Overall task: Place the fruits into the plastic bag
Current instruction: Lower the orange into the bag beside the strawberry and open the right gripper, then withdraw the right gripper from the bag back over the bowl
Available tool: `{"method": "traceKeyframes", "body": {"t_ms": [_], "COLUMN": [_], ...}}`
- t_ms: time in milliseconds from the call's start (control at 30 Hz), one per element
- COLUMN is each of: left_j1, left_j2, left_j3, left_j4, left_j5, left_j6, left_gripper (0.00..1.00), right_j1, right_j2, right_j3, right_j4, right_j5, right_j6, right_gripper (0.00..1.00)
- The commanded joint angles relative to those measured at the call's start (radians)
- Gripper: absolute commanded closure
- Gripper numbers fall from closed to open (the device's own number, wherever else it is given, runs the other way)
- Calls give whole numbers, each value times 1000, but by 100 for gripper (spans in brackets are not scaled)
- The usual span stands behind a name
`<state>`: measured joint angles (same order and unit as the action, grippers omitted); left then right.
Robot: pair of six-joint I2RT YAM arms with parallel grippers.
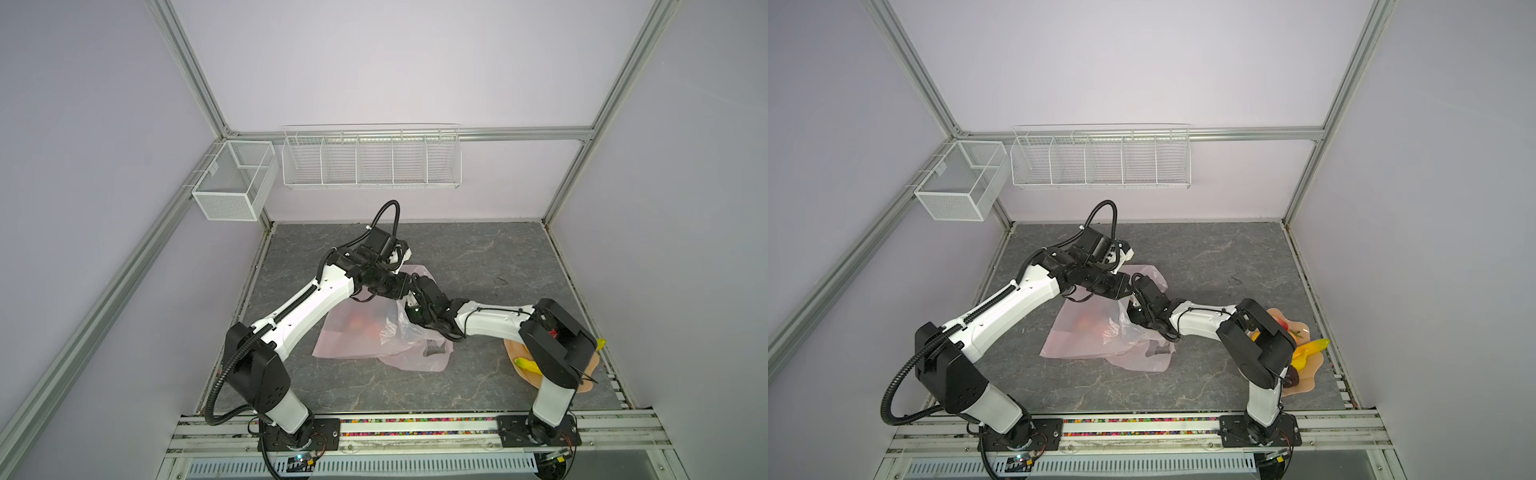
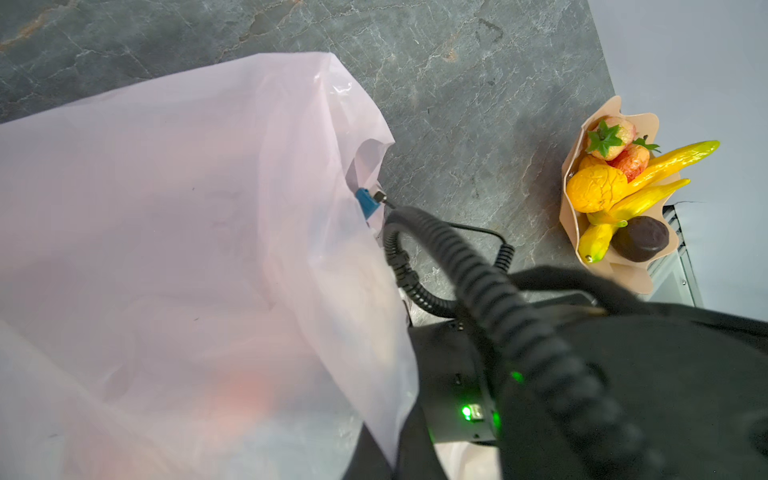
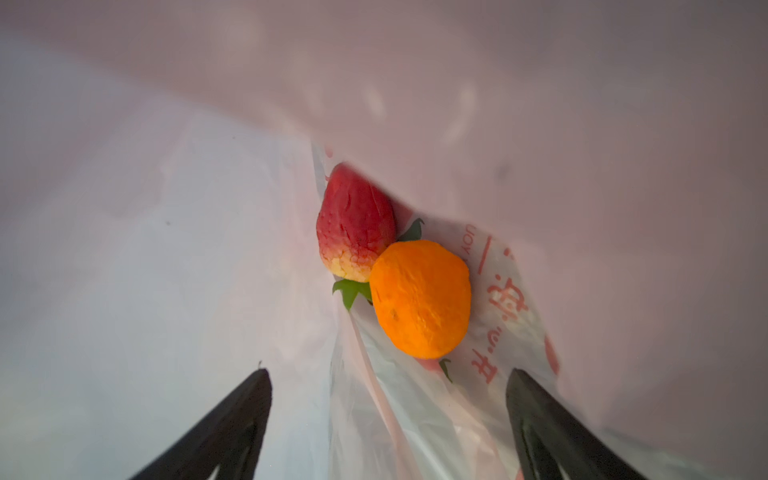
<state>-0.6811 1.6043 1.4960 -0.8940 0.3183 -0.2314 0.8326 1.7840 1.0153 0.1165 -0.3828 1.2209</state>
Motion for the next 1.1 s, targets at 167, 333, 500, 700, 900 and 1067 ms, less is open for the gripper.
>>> {"method": "traceKeyframes", "body": {"t_ms": [167, 333, 500, 700, 900, 1067], "left_j1": [10, 12, 12, 12, 12, 12], "left_j2": [-12, -13, -9, -4, -6, -9], "left_j3": [9, 7, 7, 6, 5, 0], "left_j4": [-3, -6, -6, -3, 3, 10], "left_j5": [8, 9, 14, 22, 34, 41], "left_j6": [8, 15, 20, 24, 28, 29], "left_gripper": [100, 100, 100, 100, 100, 100], "right_j1": [-34, -51, -71, -120, -204, -302], "right_j2": [-172, -287, -412, -550, -700, -787], "right_j3": [-65, -104, -118, -115, -106, -106], "right_j4": [-306, -456, -592, -769, -1009, -1207], "right_j5": [90, 158, 224, 286, 377, 459], "right_j6": [-56, -68, -94, -120, -150, -191], "right_gripper": [6, 5, 2, 1, 2, 2]}}
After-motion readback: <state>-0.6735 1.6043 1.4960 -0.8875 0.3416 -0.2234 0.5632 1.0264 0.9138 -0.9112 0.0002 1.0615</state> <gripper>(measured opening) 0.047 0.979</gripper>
